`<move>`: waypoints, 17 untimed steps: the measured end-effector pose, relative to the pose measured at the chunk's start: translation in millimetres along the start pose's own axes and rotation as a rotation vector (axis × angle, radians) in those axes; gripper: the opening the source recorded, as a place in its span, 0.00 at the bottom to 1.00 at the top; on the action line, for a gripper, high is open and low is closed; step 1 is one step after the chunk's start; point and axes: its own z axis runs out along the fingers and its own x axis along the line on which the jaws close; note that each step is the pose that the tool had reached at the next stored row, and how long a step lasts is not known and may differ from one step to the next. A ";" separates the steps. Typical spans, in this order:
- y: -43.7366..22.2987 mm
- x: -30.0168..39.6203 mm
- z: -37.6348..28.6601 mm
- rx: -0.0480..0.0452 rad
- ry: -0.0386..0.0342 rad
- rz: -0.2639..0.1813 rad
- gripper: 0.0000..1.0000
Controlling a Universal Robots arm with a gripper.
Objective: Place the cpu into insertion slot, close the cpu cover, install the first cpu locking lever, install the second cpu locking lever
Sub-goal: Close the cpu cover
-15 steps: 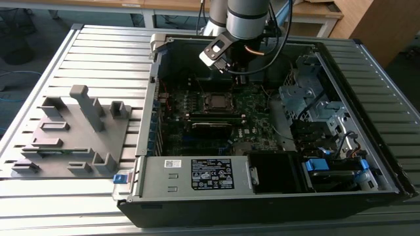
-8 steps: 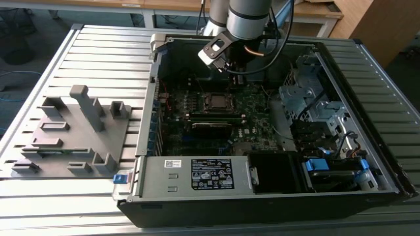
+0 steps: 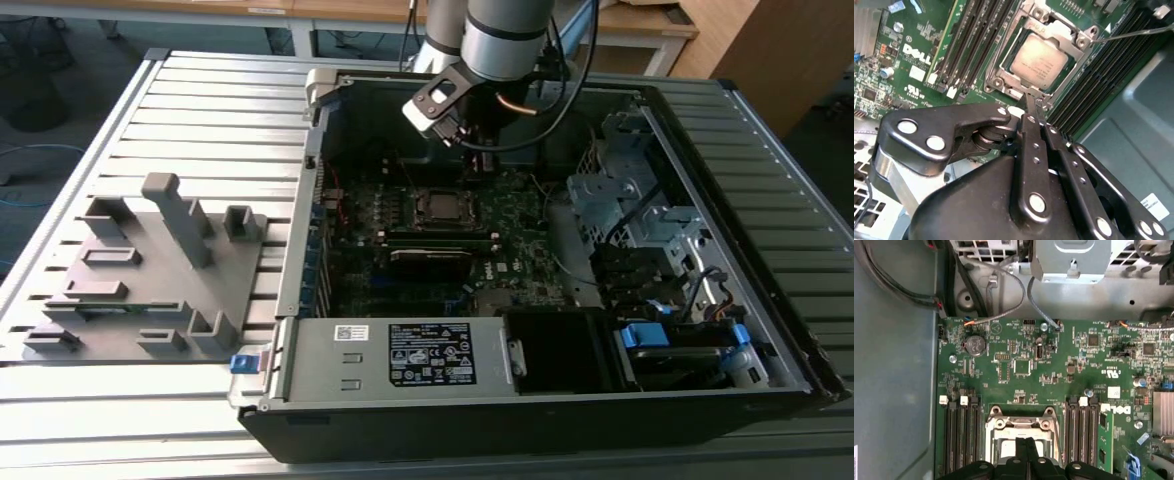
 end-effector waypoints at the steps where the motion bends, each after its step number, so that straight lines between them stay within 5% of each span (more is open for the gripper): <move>1: 0.0 0.0 0.0 0.0013 -0.0001 0.000 0.10; 7: -2.2 0.0 0.6 0.0044 0.0002 0.000 0.10; 13: -19.2 0.0 3.4 0.0043 0.0002 0.000 0.10; 17: -24.7 -0.1 7.8 0.0043 0.0000 0.000 0.10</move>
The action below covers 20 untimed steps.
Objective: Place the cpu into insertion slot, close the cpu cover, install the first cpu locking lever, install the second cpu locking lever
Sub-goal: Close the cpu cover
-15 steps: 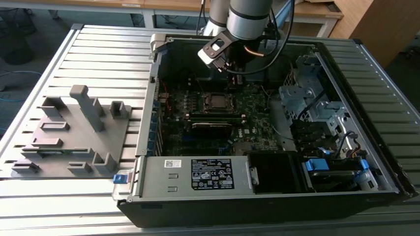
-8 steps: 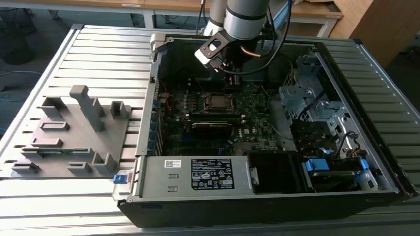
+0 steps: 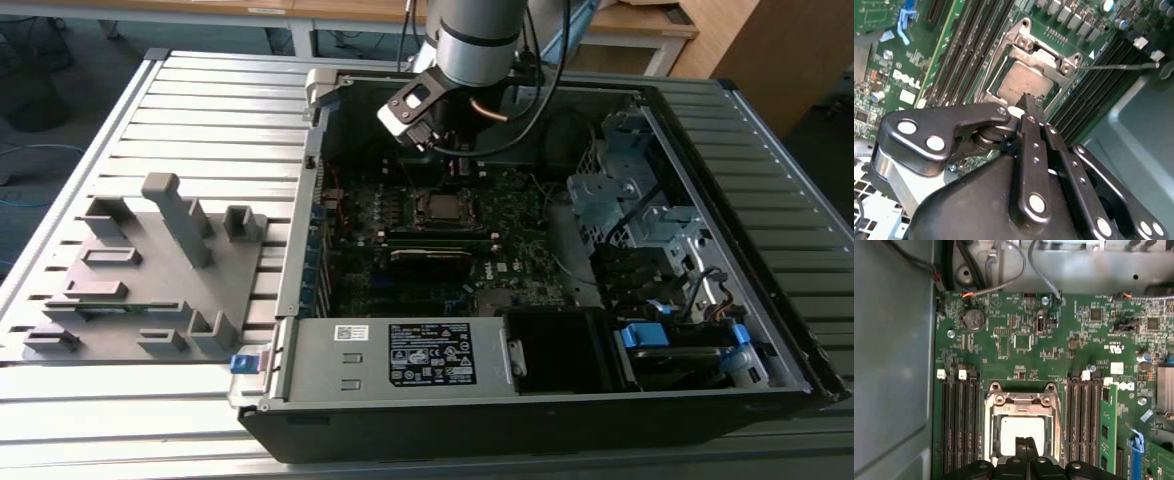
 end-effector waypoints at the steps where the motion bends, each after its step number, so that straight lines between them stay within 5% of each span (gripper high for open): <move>1: -0.9 0.0 1.1 0.0001 -0.0001 0.000 0.10; 15: -3.4 0.0 3.8 0.0001 -0.0003 -0.003 0.10; 20: -3.4 0.0 3.8 0.0007 -0.0008 -0.047 0.10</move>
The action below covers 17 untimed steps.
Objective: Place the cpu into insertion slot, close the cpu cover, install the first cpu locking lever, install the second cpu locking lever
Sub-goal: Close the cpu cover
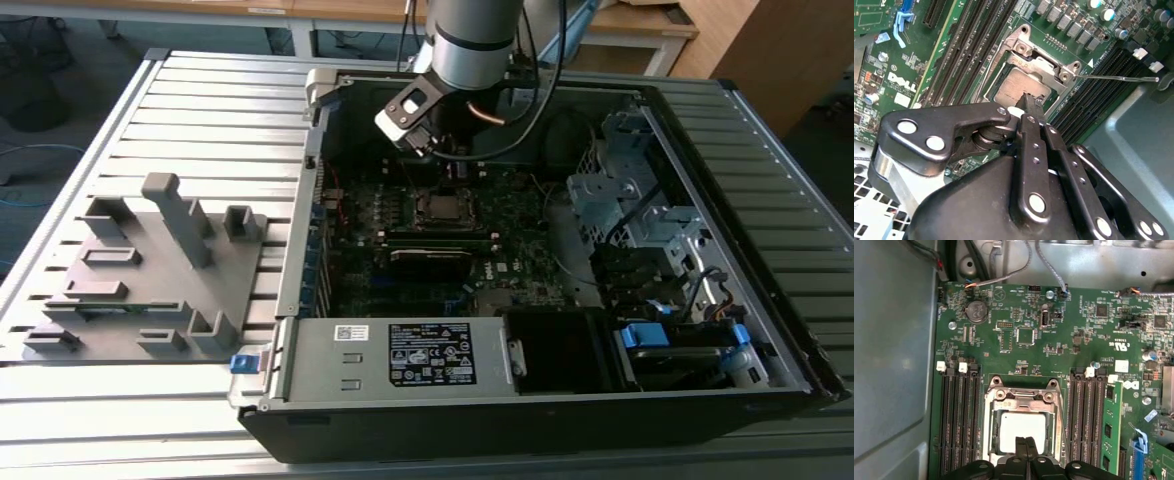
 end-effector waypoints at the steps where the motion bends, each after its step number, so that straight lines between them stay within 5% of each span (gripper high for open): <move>1: 0.0 0.0 0.0 0.0001 -0.0001 -0.012 0.10; 17: 0.0 0.0 0.2 0.0014 -0.0011 -0.110 0.10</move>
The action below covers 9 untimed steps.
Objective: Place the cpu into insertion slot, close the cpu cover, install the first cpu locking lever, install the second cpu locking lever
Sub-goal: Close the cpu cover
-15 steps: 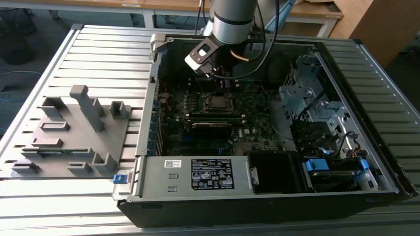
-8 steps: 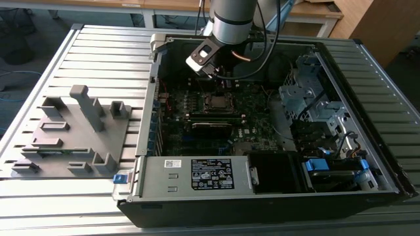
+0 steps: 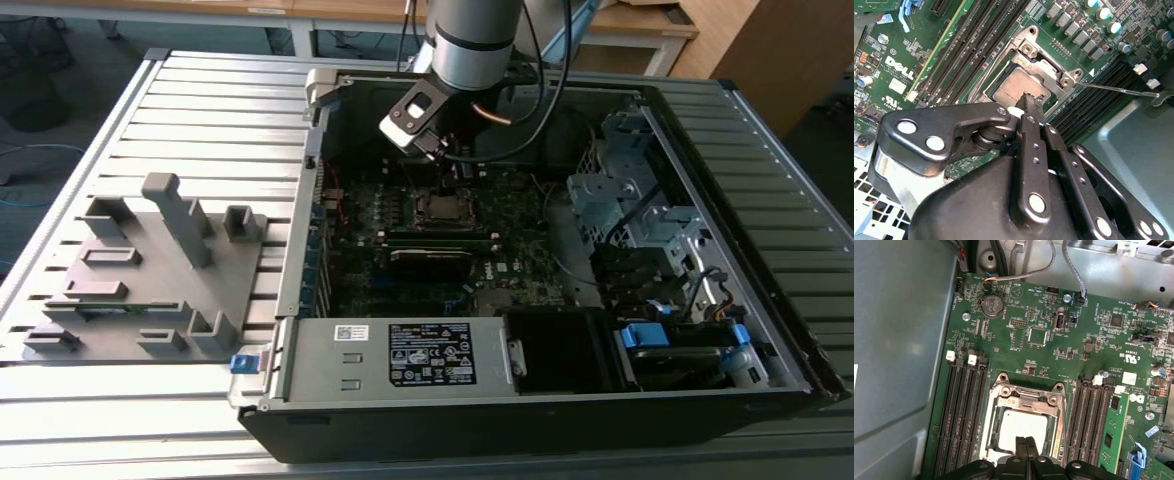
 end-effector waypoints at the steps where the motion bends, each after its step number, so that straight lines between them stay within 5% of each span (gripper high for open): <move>1: 0.0 0.0 0.0 0.0000 0.0000 0.000 0.10; 9: 0.0 0.0 0.0 0.0000 0.0000 -0.001 0.10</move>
